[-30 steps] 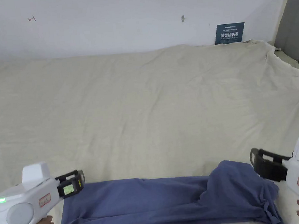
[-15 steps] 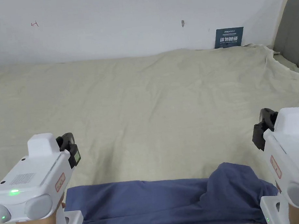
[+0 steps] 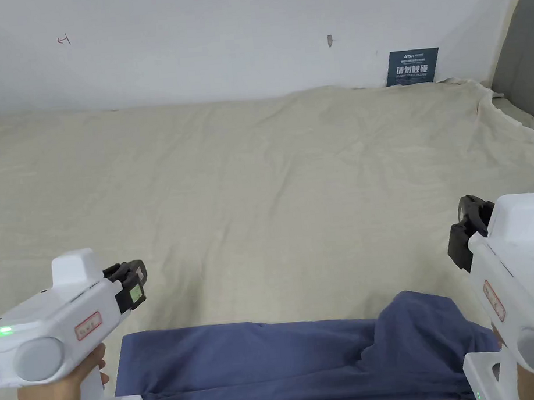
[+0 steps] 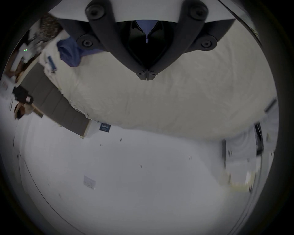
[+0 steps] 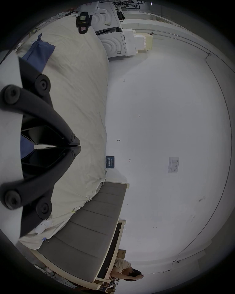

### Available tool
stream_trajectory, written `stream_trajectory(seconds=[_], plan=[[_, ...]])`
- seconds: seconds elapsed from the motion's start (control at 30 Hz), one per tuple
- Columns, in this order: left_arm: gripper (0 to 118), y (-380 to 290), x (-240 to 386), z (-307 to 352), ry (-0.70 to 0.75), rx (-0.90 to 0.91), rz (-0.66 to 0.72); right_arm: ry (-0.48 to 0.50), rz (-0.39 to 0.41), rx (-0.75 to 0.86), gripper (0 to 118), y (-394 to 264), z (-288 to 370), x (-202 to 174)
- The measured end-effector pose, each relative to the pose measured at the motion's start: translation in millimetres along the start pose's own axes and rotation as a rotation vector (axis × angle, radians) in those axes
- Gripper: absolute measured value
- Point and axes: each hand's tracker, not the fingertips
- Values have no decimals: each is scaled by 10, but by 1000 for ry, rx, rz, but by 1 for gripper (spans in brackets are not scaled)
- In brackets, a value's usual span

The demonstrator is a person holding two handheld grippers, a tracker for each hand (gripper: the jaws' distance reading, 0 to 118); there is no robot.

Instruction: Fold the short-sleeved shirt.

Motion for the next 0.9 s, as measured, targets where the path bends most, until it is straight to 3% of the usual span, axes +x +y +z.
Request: stream_trajectory(seconds=[0.33, 0.4, 0.53, 0.57, 0.77, 0.9], plan=[[2, -372, -925, -269, -114, -332, 245, 6, 25, -54, 0, -72, -127, -8], [16, -456, -1031, -293, -85, -335, 231, 5, 28, -62, 0, -106, -175, 15], [76, -653, -1210, -361, -71, -401, 285, -2, 26, -84, 0, -175, -244, 39], [81, -689, -1238, -381, -70, -416, 295, -4, 23, -89, 0, -190, -253, 44], [82, -872, -1334, -547, -56, -482, 322, -17, 13, -121, 0, -254, -229, 7], [68, -958, -1307, -638, -86, -493, 339, -28, 14, -143, 0, -311, -250, 37]])
